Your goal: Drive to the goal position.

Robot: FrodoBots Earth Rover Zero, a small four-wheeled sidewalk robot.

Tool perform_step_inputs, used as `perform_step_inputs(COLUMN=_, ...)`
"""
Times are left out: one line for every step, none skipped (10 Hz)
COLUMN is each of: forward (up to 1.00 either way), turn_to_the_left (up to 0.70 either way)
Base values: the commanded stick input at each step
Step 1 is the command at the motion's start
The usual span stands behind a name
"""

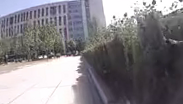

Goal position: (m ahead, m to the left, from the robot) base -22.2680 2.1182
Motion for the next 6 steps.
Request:
perform_step_inputs(forward=0.0, turn_to_the_left=1.0)
perform_step_inputs(forward=0.0, turn_to_the_left=1.0)
perform_step_inputs(forward=0.0, turn_to_the_left=1.0)
perform_step_inputs(forward=0.0, turn_to_the_left=1.0)
perform_step_inputs(forward=0.0, turn_to_the_left=1.0)
perform_step_inputs(forward=0.0, turn_to_the_left=1.0)
